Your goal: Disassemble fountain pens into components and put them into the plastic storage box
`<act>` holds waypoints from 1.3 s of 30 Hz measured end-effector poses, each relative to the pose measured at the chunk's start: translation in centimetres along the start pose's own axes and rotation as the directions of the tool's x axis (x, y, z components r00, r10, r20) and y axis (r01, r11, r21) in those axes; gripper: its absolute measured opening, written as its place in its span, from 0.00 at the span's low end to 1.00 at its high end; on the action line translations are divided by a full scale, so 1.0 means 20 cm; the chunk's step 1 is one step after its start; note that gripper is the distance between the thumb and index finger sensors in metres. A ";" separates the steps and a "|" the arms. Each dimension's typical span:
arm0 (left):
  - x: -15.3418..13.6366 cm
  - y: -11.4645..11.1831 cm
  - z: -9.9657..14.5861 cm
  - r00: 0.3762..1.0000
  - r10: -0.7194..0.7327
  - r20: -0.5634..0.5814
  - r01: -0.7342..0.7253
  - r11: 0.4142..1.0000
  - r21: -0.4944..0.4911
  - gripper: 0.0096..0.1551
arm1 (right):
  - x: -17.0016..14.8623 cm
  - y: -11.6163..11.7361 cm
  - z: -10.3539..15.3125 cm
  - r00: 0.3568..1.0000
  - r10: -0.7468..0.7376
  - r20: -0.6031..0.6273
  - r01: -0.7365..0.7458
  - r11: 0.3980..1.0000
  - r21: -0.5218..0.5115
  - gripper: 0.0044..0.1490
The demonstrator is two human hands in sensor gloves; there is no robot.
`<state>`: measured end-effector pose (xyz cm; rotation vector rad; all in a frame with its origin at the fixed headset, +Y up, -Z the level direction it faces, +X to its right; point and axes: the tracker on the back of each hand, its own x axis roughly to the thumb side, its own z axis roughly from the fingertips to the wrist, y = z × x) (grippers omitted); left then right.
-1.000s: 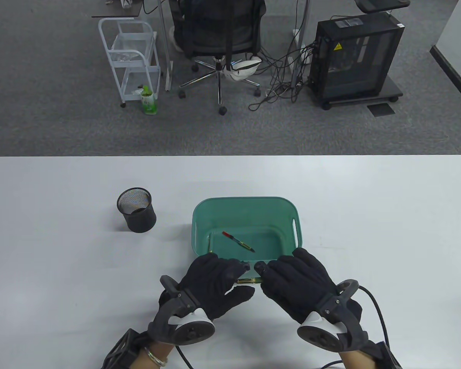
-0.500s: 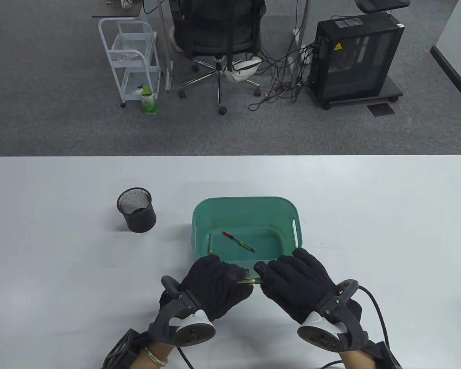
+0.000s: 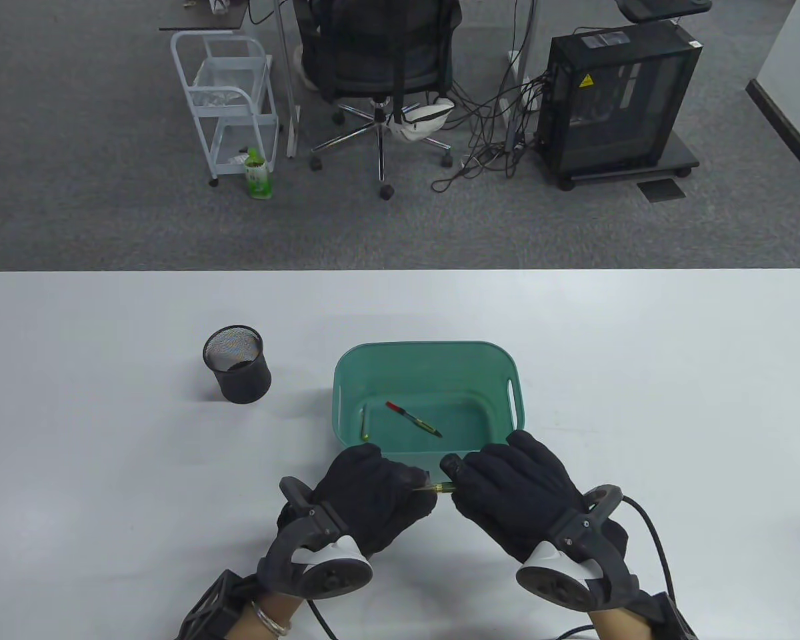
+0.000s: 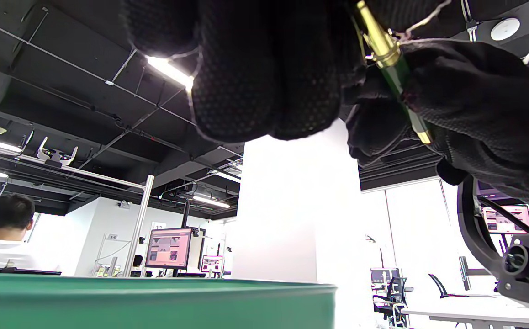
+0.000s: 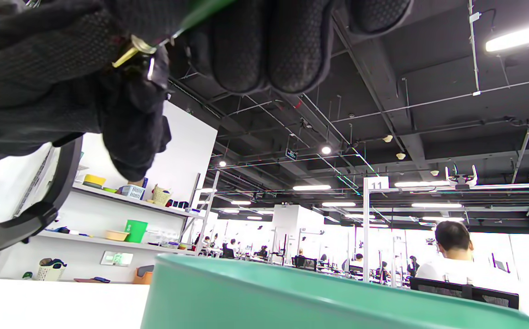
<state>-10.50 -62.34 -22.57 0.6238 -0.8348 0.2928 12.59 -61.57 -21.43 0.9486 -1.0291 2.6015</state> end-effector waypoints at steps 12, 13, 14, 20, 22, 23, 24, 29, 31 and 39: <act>-0.01 0.00 0.00 1.000 0.008 -0.006 -0.008 1.000 -0.005 0.30 | 0.00 0.00 0.00 1.000 0.001 0.002 -0.001 1.000 0.001 0.28; -0.01 0.00 0.00 1.000 0.010 -0.008 -0.010 1.000 -0.008 0.31 | 0.00 0.00 0.00 1.000 0.001 0.002 -0.001 1.000 0.000 0.28; -0.01 0.00 0.00 1.000 0.012 -0.009 -0.012 1.000 -0.013 0.33 | 0.00 0.00 0.00 1.000 0.000 0.001 0.000 1.000 -0.001 0.28; -0.01 0.00 0.00 1.000 -0.001 -0.015 0.001 1.000 -0.029 0.37 | 0.00 -0.01 0.00 1.000 0.001 -0.004 -0.001 1.000 -0.005 0.28; -0.01 0.00 0.00 1.000 -0.010 -0.015 0.009 0.999 -0.030 0.37 | 0.00 -0.01 0.00 1.000 0.003 -0.005 -0.004 1.000 -0.005 0.28; -0.01 0.00 0.00 1.000 -0.011 -0.013 0.010 0.999 -0.032 0.37 | -0.01 -0.01 0.00 1.000 0.004 -0.006 -0.004 1.000 -0.005 0.28; 0.00 0.00 0.00 1.000 -0.014 -0.012 0.013 0.999 -0.032 0.36 | -0.01 -0.01 0.00 1.000 0.004 -0.006 -0.004 1.000 -0.004 0.28; 0.00 0.00 0.00 0.999 -0.030 -0.010 0.030 0.999 -0.025 0.31 | -0.01 -0.01 0.00 1.000 0.006 -0.007 -0.006 1.000 -0.003 0.28; 0.00 0.00 0.00 1.000 -0.030 -0.008 0.030 0.999 -0.021 0.28 | -0.01 0.00 0.00 1.000 0.007 -0.008 -0.007 1.000 -0.003 0.28; 0.01 0.00 0.00 1.000 -0.030 -0.003 0.030 0.999 -0.021 0.25 | -0.01 0.00 0.00 1.000 0.007 -0.006 -0.007 1.000 0.000 0.28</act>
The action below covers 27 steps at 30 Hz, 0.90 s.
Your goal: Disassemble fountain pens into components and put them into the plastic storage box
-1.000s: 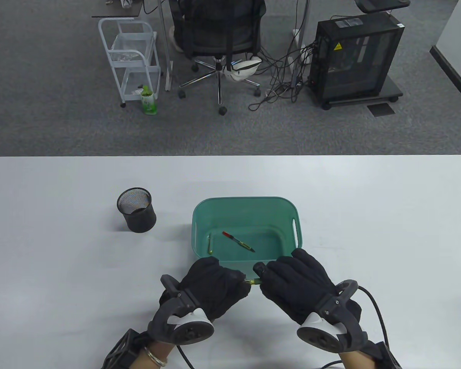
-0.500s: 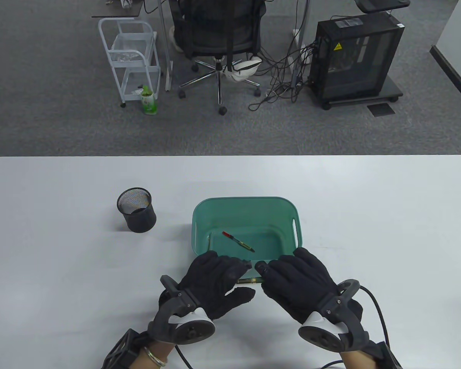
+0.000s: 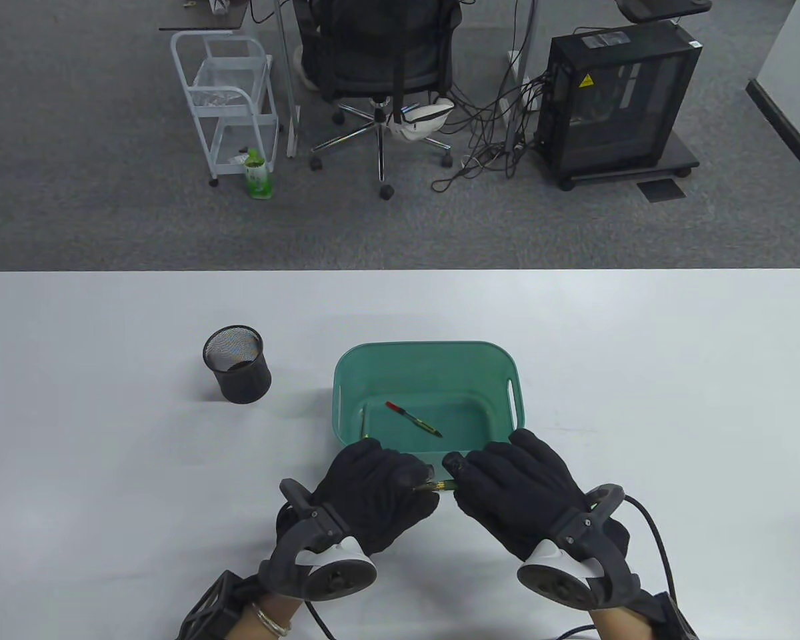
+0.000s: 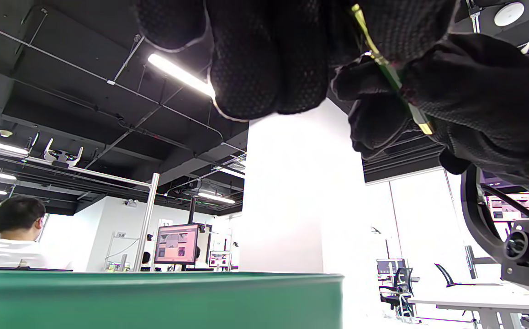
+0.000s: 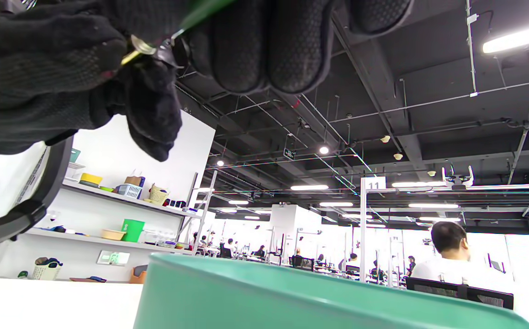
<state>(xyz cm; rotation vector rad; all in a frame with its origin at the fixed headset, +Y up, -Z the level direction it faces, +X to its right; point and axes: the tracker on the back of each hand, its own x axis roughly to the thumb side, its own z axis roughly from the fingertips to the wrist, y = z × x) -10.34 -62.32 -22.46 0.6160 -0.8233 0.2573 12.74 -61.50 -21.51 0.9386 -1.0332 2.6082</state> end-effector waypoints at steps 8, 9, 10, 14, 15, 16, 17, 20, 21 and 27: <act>0.00 0.00 0.00 1.000 0.011 0.003 -0.011 1.000 0.004 0.25 | 0.00 0.00 0.00 1.000 -0.004 0.002 0.004 1.000 0.002 0.28; 0.00 0.00 0.00 1.000 0.015 0.002 -0.015 1.000 0.002 0.25 | 0.00 0.00 0.00 1.000 -0.001 0.003 0.001 1.000 0.003 0.28; -0.01 0.00 0.00 1.000 0.018 0.002 -0.018 1.000 0.002 0.25 | 0.00 0.00 0.00 1.000 0.000 0.003 0.000 1.000 0.003 0.28; -0.01 0.00 0.00 1.000 0.031 0.004 -0.031 1.000 0.001 0.27 | 0.01 0.00 0.00 1.000 -0.001 0.005 0.001 1.000 0.005 0.28; -0.01 0.00 0.00 0.999 0.033 0.004 -0.033 0.999 0.002 0.27 | 0.01 0.00 0.00 1.000 -0.002 0.005 0.002 1.000 0.005 0.28; -0.01 0.00 0.00 0.999 0.033 0.004 -0.033 0.999 0.003 0.28 | 0.01 0.00 0.00 1.000 -0.002 0.005 0.002 1.000 0.004 0.28; -0.01 0.00 0.00 0.999 0.034 0.004 -0.034 0.999 0.005 0.28 | 0.01 0.00 0.00 1.000 -0.003 0.007 0.003 1.000 0.004 0.28; -0.02 0.00 0.00 0.999 0.038 0.003 -0.038 0.999 0.007 0.29 | 0.01 0.01 0.00 1.000 -0.002 0.008 0.002 1.000 0.006 0.28; -0.02 0.00 0.00 0.999 0.041 0.004 -0.041 0.999 0.008 0.29 | 0.01 0.01 0.00 1.000 -0.003 0.009 0.003 1.000 0.007 0.28; -0.02 0.00 0.00 0.999 0.044 0.003 -0.044 0.999 0.019 0.30 | 0.01 0.01 0.00 1.000 -0.005 0.009 0.005 1.000 0.008 0.29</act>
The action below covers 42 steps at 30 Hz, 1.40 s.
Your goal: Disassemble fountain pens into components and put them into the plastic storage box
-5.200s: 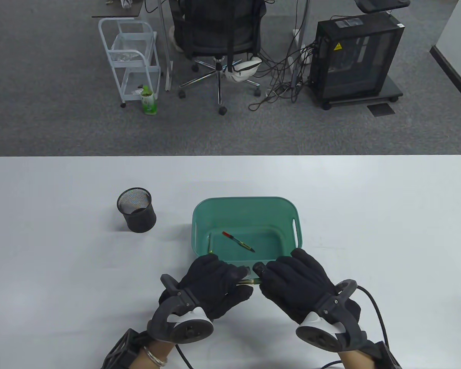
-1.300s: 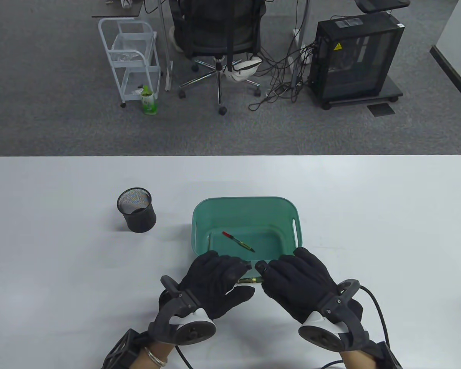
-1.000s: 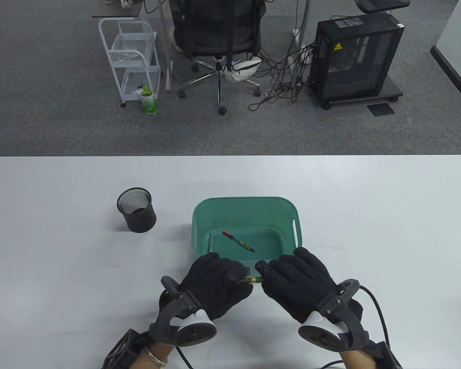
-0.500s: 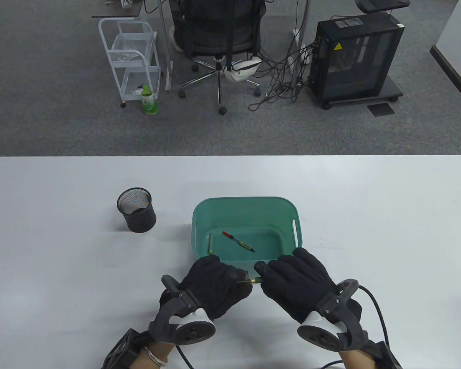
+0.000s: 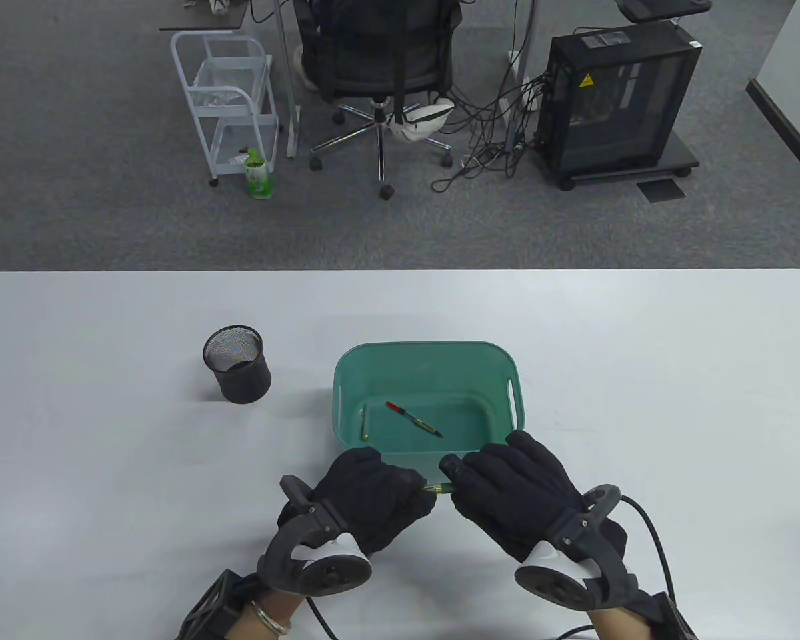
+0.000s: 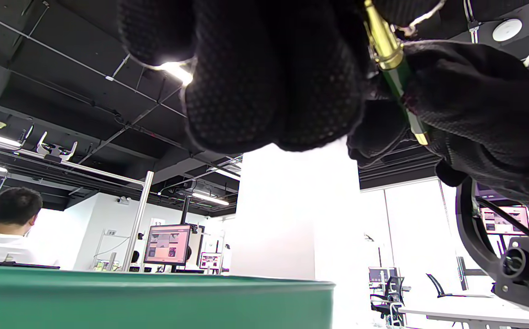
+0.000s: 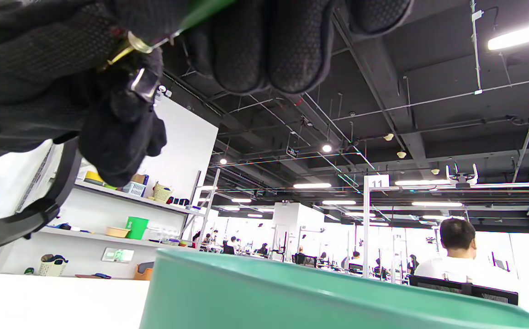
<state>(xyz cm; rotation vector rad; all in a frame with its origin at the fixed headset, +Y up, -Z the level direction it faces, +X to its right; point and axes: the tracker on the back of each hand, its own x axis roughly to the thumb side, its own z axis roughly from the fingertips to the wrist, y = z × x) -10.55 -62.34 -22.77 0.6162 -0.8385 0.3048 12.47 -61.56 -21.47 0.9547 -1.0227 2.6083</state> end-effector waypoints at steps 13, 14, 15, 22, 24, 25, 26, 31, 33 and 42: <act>-0.01 0.00 0.00 1.000 -0.001 -0.006 0.001 1.000 -0.021 0.35 | 0.00 0.00 0.00 1.000 0.001 -0.003 -0.001 1.000 0.001 0.28; -0.01 0.00 0.00 1.000 -0.005 -0.005 0.005 1.000 -0.021 0.35 | 0.00 0.00 0.00 1.000 0.001 -0.003 -0.001 1.000 0.000 0.28; 0.00 0.00 0.00 1.000 -0.010 -0.003 0.010 1.000 -0.020 0.34 | 0.00 0.00 0.00 1.000 0.002 -0.004 -0.002 1.000 0.000 0.28; 0.01 0.00 0.00 1.000 -0.025 0.000 0.025 1.000 -0.019 0.25 | -0.01 0.00 0.00 1.000 0.006 -0.005 -0.006 1.000 0.002 0.28; 0.01 0.00 0.00 1.000 -0.022 0.000 0.022 1.000 -0.020 0.25 | -0.01 0.00 0.00 1.000 0.005 -0.004 -0.005 1.000 0.003 0.28; 0.01 0.00 0.00 1.000 -0.020 0.000 0.020 1.000 -0.020 0.25 | -0.01 0.00 0.00 1.000 0.005 -0.004 -0.005 1.000 0.003 0.28; 0.01 0.00 0.00 1.000 -0.020 0.001 0.020 1.000 -0.019 0.25 | -0.01 0.00 0.00 1.000 0.005 -0.004 -0.005 1.000 0.002 0.28; 0.01 0.00 0.00 1.000 -0.013 0.006 0.013 1.000 -0.005 0.26 | -0.01 0.00 0.00 1.000 0.006 -0.005 -0.006 1.000 0.000 0.28; 0.01 0.00 0.00 1.000 -0.014 0.006 0.014 1.000 0.000 0.26 | -0.01 0.00 0.00 1.000 0.005 -0.006 -0.005 1.000 -0.004 0.28; -0.01 0.02 0.01 1.000 -0.002 -0.002 0.002 1.000 0.000 0.25 | -0.02 -0.01 0.00 1.000 0.009 -0.014 -0.009 1.000 -0.011 0.28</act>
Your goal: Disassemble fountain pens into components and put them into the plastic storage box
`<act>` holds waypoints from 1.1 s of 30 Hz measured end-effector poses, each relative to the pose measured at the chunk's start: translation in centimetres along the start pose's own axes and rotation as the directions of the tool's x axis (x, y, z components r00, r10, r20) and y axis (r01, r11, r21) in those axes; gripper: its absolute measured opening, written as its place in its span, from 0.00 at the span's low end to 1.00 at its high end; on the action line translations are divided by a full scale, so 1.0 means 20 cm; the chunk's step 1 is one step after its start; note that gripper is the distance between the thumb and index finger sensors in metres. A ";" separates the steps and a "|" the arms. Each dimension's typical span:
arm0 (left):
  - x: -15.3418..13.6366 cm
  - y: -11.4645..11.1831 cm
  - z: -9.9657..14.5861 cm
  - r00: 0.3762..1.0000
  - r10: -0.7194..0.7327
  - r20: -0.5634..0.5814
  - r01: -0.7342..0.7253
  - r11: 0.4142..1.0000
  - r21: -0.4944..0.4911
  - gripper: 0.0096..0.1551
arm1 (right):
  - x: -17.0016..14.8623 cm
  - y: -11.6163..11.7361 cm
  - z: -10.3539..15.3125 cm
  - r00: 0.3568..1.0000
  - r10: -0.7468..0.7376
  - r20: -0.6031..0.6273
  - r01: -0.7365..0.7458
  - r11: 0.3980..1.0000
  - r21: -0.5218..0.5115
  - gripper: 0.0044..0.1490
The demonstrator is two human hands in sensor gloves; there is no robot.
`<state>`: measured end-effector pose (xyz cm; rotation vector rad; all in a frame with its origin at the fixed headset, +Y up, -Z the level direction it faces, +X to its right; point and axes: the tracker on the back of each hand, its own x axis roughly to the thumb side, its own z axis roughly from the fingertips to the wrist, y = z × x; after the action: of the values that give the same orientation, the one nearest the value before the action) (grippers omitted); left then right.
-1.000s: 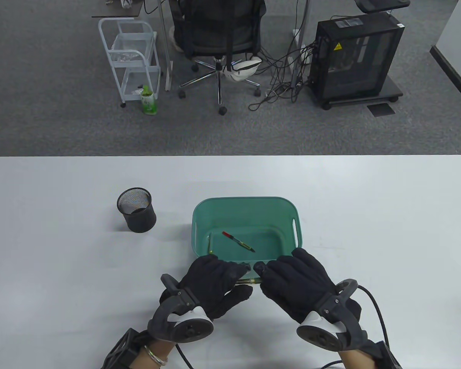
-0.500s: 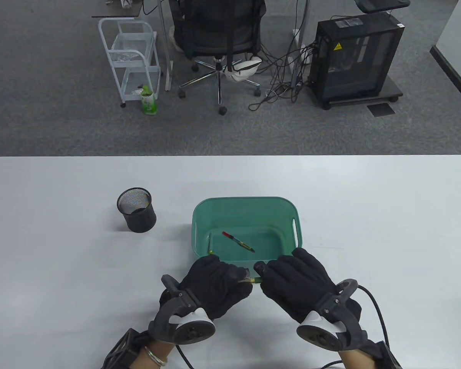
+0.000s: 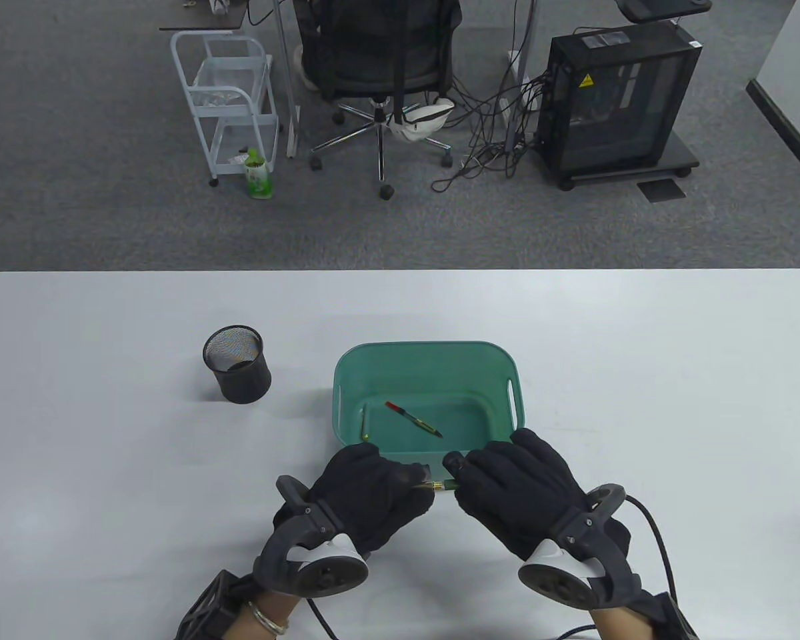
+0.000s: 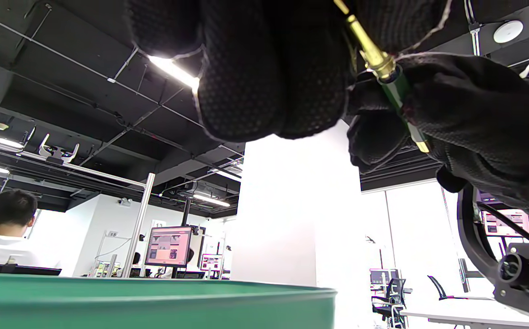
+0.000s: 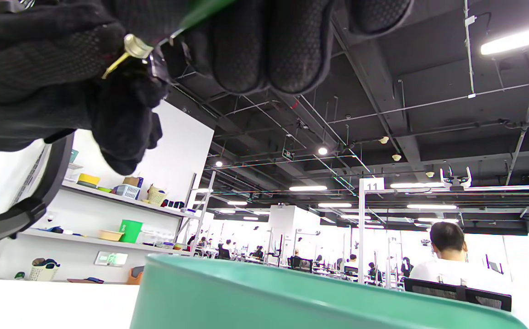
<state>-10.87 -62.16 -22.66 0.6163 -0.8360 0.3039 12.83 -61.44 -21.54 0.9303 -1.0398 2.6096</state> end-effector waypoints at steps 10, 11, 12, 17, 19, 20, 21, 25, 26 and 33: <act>-0.03 0.03 0.01 0.999 0.021 -0.024 -0.021 1.000 -0.003 0.25 | -0.04 -0.02 0.00 1.000 0.012 -0.027 -0.012 1.000 -0.015 0.28; -0.04 0.03 0.01 0.999 0.024 -0.027 -0.024 1.000 -0.003 0.25 | -0.04 -0.02 0.00 0.999 0.013 -0.030 -0.014 1.000 -0.017 0.28; -0.04 0.04 0.01 0.999 0.027 -0.031 -0.027 1.000 -0.003 0.25 | -0.05 -0.03 0.00 0.999 0.016 -0.033 -0.016 1.000 -0.019 0.28; -0.06 0.05 0.01 0.999 -0.012 -0.036 0.012 1.000 0.005 0.25 | -0.07 -0.04 0.01 0.999 0.022 -0.049 -0.024 0.999 -0.027 0.28; -0.06 0.06 0.01 0.999 -0.016 -0.037 0.017 1.000 0.004 0.25 | -0.08 -0.04 0.01 0.998 0.024 -0.056 -0.025 0.999 -0.029 0.28; -0.06 0.07 0.01 0.999 -0.011 -0.042 0.011 1.000 0.006 0.25 | -0.08 -0.04 0.01 0.998 0.024 -0.058 -0.025 0.999 -0.029 0.28; -0.07 0.07 0.01 0.999 -0.007 -0.043 0.007 1.000 0.012 0.25 | -0.09 -0.04 0.01 0.998 0.024 -0.064 -0.026 0.999 -0.030 0.28; -0.07 0.08 0.01 0.999 -0.003 -0.051 0.004 1.000 0.017 0.25 | -0.11 -0.05 0.01 0.997 0.031 -0.077 -0.034 0.999 -0.037 0.28; -0.07 0.08 0.01 0.999 -0.003 -0.052 0.004 1.000 0.019 0.25 | -0.12 -0.06 0.01 0.996 0.035 -0.086 -0.039 0.998 -0.042 0.28; -0.09 0.09 0.02 0.998 -0.005 -0.067 0.007 1.000 0.029 0.25 | -0.16 -0.08 0.02 0.992 0.040 -0.119 -0.048 0.997 -0.062 0.28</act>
<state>-13.07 -60.93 -23.14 0.6328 -0.7662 0.3307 16.09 -60.26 -22.33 0.7379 -1.1186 2.6130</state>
